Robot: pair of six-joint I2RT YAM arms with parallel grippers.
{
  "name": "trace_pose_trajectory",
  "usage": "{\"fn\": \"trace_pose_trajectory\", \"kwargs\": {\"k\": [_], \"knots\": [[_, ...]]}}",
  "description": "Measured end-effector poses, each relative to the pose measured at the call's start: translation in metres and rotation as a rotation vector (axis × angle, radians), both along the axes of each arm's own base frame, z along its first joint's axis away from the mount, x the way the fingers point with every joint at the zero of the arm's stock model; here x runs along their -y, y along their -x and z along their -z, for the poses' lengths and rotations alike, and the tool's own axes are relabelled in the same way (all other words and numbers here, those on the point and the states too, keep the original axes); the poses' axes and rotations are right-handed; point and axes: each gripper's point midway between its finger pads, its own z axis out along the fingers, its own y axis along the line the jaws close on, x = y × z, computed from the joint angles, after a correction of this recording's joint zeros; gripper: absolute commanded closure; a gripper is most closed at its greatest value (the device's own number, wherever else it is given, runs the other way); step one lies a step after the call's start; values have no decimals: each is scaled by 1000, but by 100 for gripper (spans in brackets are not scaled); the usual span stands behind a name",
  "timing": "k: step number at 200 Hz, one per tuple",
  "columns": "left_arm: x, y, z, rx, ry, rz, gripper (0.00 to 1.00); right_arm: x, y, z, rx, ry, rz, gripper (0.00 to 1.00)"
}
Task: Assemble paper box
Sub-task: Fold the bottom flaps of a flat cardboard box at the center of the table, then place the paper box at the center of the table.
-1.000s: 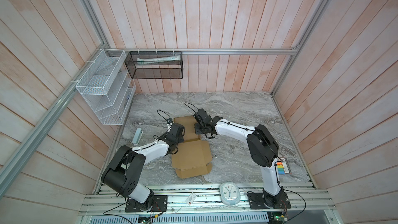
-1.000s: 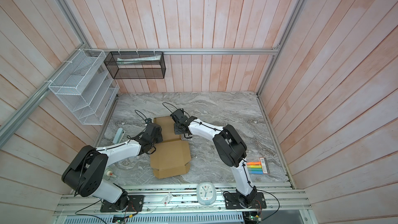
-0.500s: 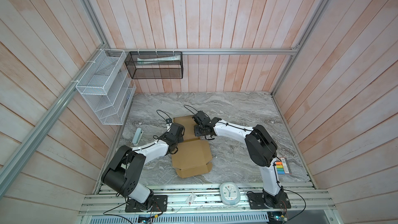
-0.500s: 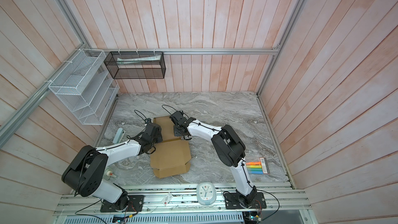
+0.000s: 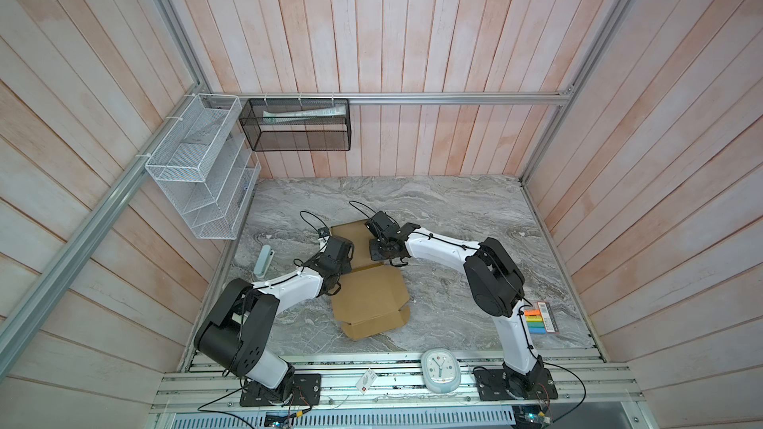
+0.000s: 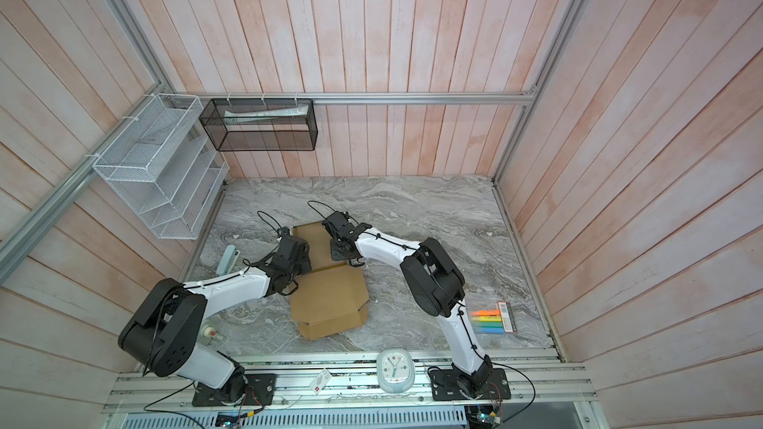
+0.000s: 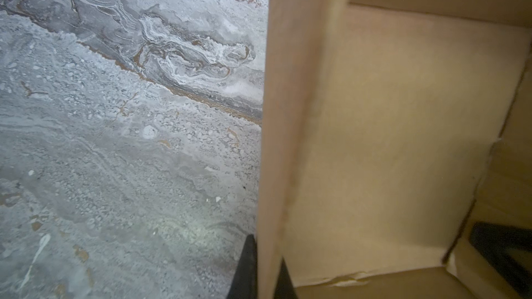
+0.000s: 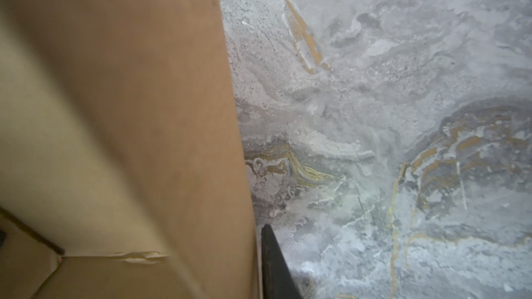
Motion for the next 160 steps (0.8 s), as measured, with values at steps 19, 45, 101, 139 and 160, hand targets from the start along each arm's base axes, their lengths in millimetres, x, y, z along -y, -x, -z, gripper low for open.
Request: {"fn": "trace_pose_trajectory", "kwargs": {"k": [19, 45, 101, 139, 160], "knots": [[0, -2, -2, 5, 2, 0, 100, 1, 2, 3, -8, 16, -11, 91], [1, -3, -3, 3, -5, 6, 100, 0, 2, 4, -9, 27, -20, 92], [2, -5, -2, -6, -13, 12, 100, 2, 2, 4, -12, 40, -27, 91], [1, -6, -2, -9, -16, 14, 100, 3, 3, 4, -18, 47, -30, 80], [-1, -8, -2, -8, -18, 12, 100, 4, 5, 5, -24, 53, -35, 76]]}}
